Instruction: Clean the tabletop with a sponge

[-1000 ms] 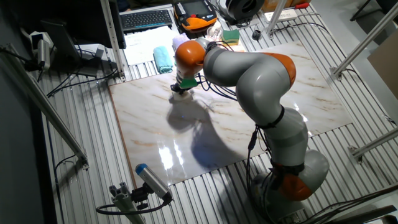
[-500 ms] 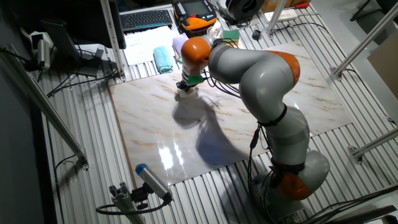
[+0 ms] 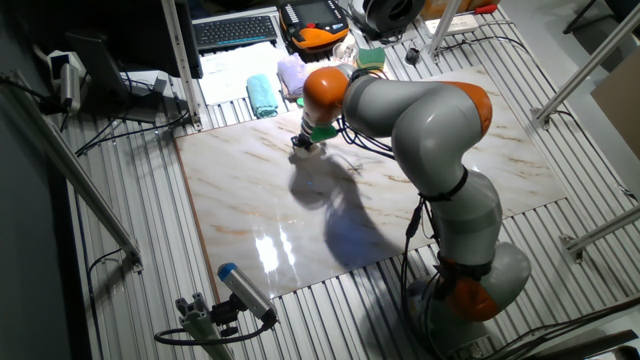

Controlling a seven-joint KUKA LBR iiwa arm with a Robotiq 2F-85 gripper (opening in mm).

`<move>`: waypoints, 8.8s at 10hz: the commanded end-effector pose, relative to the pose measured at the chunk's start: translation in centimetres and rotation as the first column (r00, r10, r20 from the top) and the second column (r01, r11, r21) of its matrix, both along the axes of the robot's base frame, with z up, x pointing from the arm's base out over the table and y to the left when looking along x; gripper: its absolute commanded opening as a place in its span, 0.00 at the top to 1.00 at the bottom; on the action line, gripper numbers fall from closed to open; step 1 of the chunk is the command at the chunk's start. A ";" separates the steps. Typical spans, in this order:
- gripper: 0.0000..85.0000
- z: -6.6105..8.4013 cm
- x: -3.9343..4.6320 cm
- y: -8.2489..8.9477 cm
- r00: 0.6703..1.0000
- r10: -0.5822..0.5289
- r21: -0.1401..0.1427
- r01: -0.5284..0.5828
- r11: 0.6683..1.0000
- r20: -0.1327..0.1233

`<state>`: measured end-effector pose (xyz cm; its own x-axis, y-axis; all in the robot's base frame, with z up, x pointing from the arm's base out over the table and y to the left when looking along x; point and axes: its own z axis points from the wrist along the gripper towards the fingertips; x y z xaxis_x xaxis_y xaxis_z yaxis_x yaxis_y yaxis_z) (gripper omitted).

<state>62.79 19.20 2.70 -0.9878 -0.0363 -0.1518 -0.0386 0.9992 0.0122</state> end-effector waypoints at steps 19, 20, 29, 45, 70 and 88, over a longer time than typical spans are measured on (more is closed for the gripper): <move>1.00 0.8 0.78 3.5 0.998 -0.065 0.042 0.066 0.997 -0.021; 1.00 0.9 0.84 4.0 0.997 -0.071 0.040 0.072 0.997 -0.024; 1.00 0.8 -1.65 7.1 0.994 -0.105 0.036 0.106 0.994 -0.030; 1.00 0.5 -11.91 7.0 0.994 -0.104 0.045 0.105 0.993 -0.020; 1.00 2.9 -3.99 -2.5 0.994 0.103 0.106 -0.098 0.990 -0.044; 1.00 0.0 -3.82 3.6 1.000 0.004 0.080 -0.004 0.997 0.005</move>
